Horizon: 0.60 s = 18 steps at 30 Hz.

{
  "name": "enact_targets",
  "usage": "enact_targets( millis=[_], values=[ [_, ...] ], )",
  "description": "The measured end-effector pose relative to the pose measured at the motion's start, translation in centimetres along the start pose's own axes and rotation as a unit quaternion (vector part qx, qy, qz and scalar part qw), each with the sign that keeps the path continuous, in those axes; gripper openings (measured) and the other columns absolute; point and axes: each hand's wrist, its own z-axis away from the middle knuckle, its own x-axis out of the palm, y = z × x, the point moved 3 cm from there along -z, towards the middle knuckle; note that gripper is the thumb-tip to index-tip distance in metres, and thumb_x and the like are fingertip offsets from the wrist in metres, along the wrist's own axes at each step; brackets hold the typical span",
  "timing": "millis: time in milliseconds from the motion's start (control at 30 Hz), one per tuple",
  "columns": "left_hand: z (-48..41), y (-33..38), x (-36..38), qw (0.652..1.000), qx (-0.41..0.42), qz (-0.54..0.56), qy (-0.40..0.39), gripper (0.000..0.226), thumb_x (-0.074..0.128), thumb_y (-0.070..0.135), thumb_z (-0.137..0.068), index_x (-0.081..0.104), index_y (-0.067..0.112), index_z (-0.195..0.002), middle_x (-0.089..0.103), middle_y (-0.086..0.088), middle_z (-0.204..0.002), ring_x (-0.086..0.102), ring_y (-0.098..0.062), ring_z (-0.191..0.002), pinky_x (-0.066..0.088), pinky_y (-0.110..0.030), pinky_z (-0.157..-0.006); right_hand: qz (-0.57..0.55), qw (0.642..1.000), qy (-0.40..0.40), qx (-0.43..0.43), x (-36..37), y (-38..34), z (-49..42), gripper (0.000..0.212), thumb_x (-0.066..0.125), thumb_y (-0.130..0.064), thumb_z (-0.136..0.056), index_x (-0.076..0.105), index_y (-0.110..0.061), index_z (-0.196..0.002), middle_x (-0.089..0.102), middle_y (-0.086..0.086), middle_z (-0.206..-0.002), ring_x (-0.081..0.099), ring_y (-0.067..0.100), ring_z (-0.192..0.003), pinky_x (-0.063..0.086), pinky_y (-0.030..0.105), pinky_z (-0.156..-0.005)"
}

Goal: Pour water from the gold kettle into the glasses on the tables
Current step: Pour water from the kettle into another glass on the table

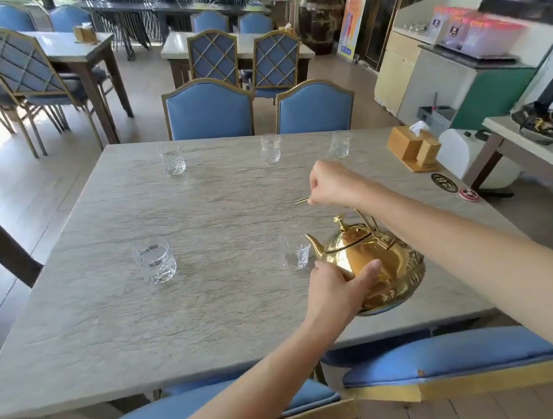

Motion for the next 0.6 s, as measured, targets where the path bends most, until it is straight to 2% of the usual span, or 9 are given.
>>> enact_targets(
  millis=[67, 133, 167, 200, 233, 267, 333, 533, 600],
  values=[
    [-1.0, -0.3, 0.2, 0.999, -0.029, 0.0, -0.012, 0.055, 0.063, 0.055, -0.087, 0.032, 0.021, -0.056, 0.035, 0.003, -0.048, 0.03, -0.012, -0.042, 0.05, -0.043, -0.089, 0.024, 0.999, -0.026, 0.008, 0.2, -0.6, -0.7, 0.008, 0.062, -0.003, -0.082, 0.059, 0.002, -0.078, 0.061, 0.014, -0.077, 0.049, 0.021, -0.066, 0.051, 0.036, -0.062],
    [-1.8, -0.6, 0.4, 0.999, -0.039, 0.014, -0.011, 0.052, 0.059, 0.058, -0.088, 0.045, 0.015, -0.06, 0.039, 0.002, -0.05, 0.037, -0.012, -0.047, 0.047, -0.048, -0.098, 0.044, 0.998, -0.05, 0.015, 0.5, -1.0, -1.5, 0.028, 0.063, -0.004, -0.085, 0.045, -0.007, -0.063, 0.046, 0.005, -0.065, 0.043, 0.019, -0.054, 0.036, 0.025, -0.052],
    [-2.0, -0.7, 0.5, 0.999, -0.042, 0.028, -0.013, 0.057, 0.057, 0.061, -0.087, 0.058, 0.005, -0.076, 0.049, -0.002, -0.056, 0.047, -0.015, -0.057, 0.049, -0.047, -0.095, 0.052, 0.997, -0.059, 0.014, 0.6, -1.3, -1.8, 0.033, 0.064, -0.004, -0.086, 0.042, -0.009, -0.061, 0.043, 0.004, -0.063, 0.041, 0.018, -0.05, 0.033, 0.023, -0.049],
    [-2.2, -0.8, 0.4, 0.998, -0.049, 0.045, -0.012, 0.077, 0.055, 0.067, -0.084, 0.06, -0.008, -0.102, 0.062, -0.01, -0.072, 0.058, -0.024, -0.074, 0.05, -0.046, -0.091, 0.066, 0.996, -0.066, 0.016, 0.8, -1.4, -2.1, 0.035, 0.064, -0.005, -0.086, 0.041, -0.009, -0.06, 0.044, 0.004, -0.062, 0.041, 0.017, -0.048, 0.032, 0.023, -0.048],
    [-2.5, -1.0, 0.4, 0.996, -0.058, 0.061, -0.01, 0.099, 0.053, 0.075, -0.078, 0.051, -0.015, -0.12, 0.068, -0.02, -0.095, 0.063, -0.035, -0.093, 0.051, -0.048, -0.09, 0.079, 0.994, -0.075, 0.019, 0.9, -1.6, -2.4, 0.035, 0.065, -0.006, -0.086, 0.042, -0.009, -0.06, 0.046, 0.005, -0.061, 0.042, 0.017, -0.047, 0.032, 0.023, -0.047],
    [-2.8, -1.0, 0.4, 0.996, -0.064, 0.068, -0.01, 0.112, 0.049, 0.081, -0.072, 0.047, -0.017, -0.126, 0.064, -0.029, -0.112, 0.061, -0.043, -0.106, 0.051, -0.051, -0.091, 0.091, 0.992, -0.082, 0.021, 1.1, -1.8, -2.8, 0.033, 0.065, -0.007, -0.086, 0.044, -0.008, -0.061, 0.049, 0.006, -0.061, 0.043, 0.018, -0.046, 0.033, 0.023, -0.046],
    [-3.3, -1.3, 0.6, 0.995, -0.067, 0.071, -0.007, 0.119, 0.045, 0.086, -0.065, 0.047, -0.016, -0.126, 0.06, -0.034, -0.12, 0.057, -0.048, -0.113, 0.05, -0.055, -0.093, 0.114, 0.989, -0.096, 0.021, 1.3, -2.2, -3.4, 0.028, 0.066, -0.009, -0.087, 0.05, -0.005, -0.065, 0.053, 0.008, -0.064, 0.045, 0.019, -0.047, 0.034, 0.023, -0.046],
    [-4.6, -1.3, 0.8, 0.995, -0.062, 0.079, -0.018, 0.148, 0.028, 0.104, -0.04, 0.05, -0.017, -0.121, 0.06, -0.036, -0.119, 0.055, -0.052, -0.114, 0.049, -0.058, -0.093, 0.154, 0.979, -0.131, 0.008, 1.9, -3.2, -4.5, 0.016, 0.068, -0.015, -0.088, 0.061, -0.002, -0.081, 0.062, 0.011, -0.08, 0.055, 0.022, -0.06, 0.038, 0.024, -0.05],
    [-4.7, -1.3, 0.9, 0.995, -0.065, 0.074, -0.026, 0.145, 0.031, 0.101, -0.044, 0.05, -0.021, -0.12, 0.058, -0.039, -0.119, 0.053, -0.055, -0.115, 0.048, -0.06, -0.093, 0.172, 0.975, -0.141, 0.008, 1.9, -3.4, -4.5, 0.017, 0.067, -0.018, -0.089, 0.062, -0.002, -0.084, 0.062, 0.01, -0.086, 0.056, 0.022, -0.065, 0.038, 0.024, -0.05]
  ],
)
